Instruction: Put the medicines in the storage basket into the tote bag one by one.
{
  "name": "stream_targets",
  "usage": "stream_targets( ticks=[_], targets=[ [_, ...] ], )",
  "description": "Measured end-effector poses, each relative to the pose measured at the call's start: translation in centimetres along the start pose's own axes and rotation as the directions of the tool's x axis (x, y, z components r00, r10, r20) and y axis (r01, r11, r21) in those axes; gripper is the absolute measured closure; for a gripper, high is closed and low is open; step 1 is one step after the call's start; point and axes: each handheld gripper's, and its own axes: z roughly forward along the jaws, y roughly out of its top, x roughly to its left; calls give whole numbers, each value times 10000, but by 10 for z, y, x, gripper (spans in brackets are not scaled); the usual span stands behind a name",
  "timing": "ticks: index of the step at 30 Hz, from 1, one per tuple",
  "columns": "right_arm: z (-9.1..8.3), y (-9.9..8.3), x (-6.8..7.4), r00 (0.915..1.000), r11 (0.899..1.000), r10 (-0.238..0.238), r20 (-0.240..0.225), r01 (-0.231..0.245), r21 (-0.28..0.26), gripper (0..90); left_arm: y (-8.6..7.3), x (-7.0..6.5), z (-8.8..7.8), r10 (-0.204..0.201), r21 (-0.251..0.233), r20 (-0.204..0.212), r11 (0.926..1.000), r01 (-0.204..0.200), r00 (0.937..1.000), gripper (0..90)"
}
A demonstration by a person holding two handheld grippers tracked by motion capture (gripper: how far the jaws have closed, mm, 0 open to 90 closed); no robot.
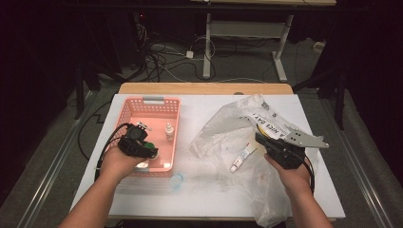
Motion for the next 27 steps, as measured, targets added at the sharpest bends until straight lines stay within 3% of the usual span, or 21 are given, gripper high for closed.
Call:
stream_targets(
  ticks=[7, 12, 16, 18, 20, 25, 27],
  targets=[
    [0, 0, 0, 10000, 10000, -8, 12, 8, -9, 900, -13, -6, -12, -2, -1179, 154, 9930, 20, 9999, 505],
    [0, 0, 1, 10000, 10000, -48, 15, 48, -7, 900, -23, -11, -16, 40, -1991, 203, 9800, 2, 9998, 505],
    [0, 0, 1, 10000, 10000, -58, 24, 58, -2, 900, -31, -14, -19, -46, -2652, 242, 9641, 108, 9997, 505],
    [0, 0, 1, 10000, 10000, -52, 33, 52, 22, 900, -35, -16, -20, -117, -3025, 238, 9530, 184, 9996, 505],
    [1, -1, 1, 10000, 10000, -76, 41, 76, 20, 900, -41, -19, -21, -192, -3491, 353, 9366, 303, 9992, 505],
    [2, -1, 1, 10000, 10000, -81, 33, 81, 46, 900, -50, -28, -21, -86, -3979, 120, 9173, 127, 9999, 505],
    [2, -1, 2, 9999, 9999, -128, 16, 128, 54, 900, -52, -30, -22, -154, -4225, 127, 9062, 193, 9998, 505]
  ],
)
